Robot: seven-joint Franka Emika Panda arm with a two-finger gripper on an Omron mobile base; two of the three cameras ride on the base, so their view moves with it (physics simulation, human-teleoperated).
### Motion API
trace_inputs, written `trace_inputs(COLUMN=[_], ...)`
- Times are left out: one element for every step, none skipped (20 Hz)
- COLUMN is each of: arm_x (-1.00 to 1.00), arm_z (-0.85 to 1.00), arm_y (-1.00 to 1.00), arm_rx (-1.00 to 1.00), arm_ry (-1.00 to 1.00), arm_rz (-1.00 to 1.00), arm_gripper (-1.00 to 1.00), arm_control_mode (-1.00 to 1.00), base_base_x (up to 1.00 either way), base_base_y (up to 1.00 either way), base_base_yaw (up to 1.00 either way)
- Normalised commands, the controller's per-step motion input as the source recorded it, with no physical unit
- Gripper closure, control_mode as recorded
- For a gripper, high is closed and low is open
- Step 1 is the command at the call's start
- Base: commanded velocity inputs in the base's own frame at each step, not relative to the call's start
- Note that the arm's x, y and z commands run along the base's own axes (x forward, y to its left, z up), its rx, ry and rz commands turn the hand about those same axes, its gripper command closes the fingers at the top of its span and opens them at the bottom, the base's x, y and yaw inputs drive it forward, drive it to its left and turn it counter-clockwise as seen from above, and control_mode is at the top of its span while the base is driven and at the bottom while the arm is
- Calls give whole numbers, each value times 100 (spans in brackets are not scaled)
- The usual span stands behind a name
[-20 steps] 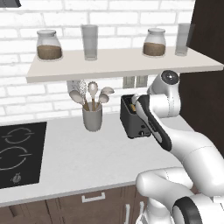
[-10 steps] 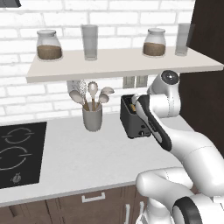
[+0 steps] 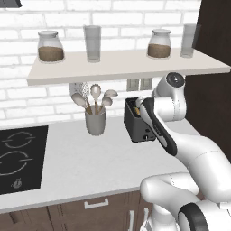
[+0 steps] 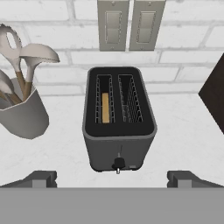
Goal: Start the toaster. Once the lever pops up, take the bread to the plate on the dining counter.
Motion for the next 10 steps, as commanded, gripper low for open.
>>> trace_inputs(arm_x=[0, 0, 0, 0, 0, 0, 0, 0, 0, 0], arm_z=[0, 0, 0, 0, 0, 0, 0, 0, 0, 0], arm_y=[0, 0, 0, 0, 0, 0, 0, 0, 0, 0], arm_rx=[0, 0, 0, 0, 0, 0, 0, 0, 0, 0], arm_ry=[0, 0, 0, 0, 0, 0, 0, 0, 0, 0], arm_rz=[0, 0, 0, 0, 0, 0, 0, 0, 0, 0], arm_gripper=[-100, -100, -100, -100, -100, -100, -100, -100, -100, -100], arm_control_mode=[-100, -100, -100, -100, -100, -100, -100, -100, -100, -100], base_base_x=[0, 0, 0, 0, 0, 0, 0, 0, 0, 0], base_base_y=[0, 0, 0, 0, 0, 0, 0, 0, 0, 0], base_base_yaw=[0, 0, 0, 0, 0, 0, 0, 0, 0, 0])
